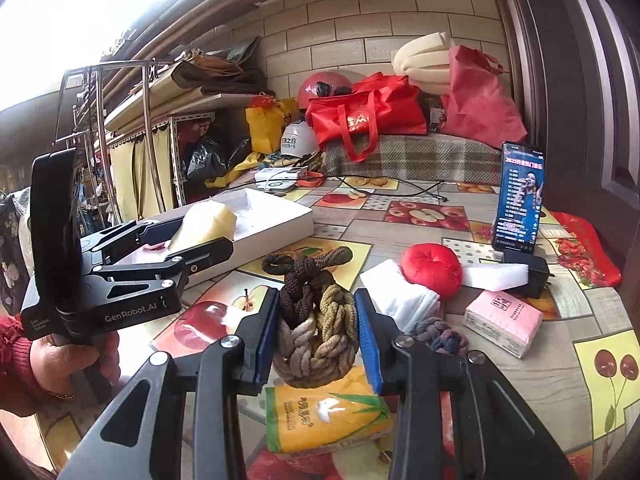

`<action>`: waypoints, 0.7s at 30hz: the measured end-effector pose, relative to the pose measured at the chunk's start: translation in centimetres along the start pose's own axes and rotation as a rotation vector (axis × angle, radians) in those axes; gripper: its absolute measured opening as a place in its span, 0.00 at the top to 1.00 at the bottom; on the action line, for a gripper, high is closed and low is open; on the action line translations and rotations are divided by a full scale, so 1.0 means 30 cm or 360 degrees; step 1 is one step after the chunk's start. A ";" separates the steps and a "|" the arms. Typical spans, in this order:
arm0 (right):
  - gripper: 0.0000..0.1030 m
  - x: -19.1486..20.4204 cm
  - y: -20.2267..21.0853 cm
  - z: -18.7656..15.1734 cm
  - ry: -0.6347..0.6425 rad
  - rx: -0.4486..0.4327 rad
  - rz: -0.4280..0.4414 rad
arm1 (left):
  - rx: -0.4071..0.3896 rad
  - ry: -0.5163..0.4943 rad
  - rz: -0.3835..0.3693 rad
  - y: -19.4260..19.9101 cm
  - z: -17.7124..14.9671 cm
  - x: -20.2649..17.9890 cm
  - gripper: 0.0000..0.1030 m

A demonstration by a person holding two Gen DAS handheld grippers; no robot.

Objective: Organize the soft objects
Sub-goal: 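Carry the yellow sponge and braided rope with both grippers over the tray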

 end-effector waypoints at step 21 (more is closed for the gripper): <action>0.64 0.340 -0.300 0.121 0.0087 0.0004 0.0074 | 0.0007 0.0319 0.0560 0.097 -0.067 0.541 0.36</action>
Point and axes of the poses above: each gripper's, at about its wrist camera, not at the fingertips, and y roughly against the way its jaws point, x to its left, z to its top, the point moved 2 cm from there along -y, roughly the way its jaws point, and after that the axes turned 9 degrees about -z, right-handed, at the moved point
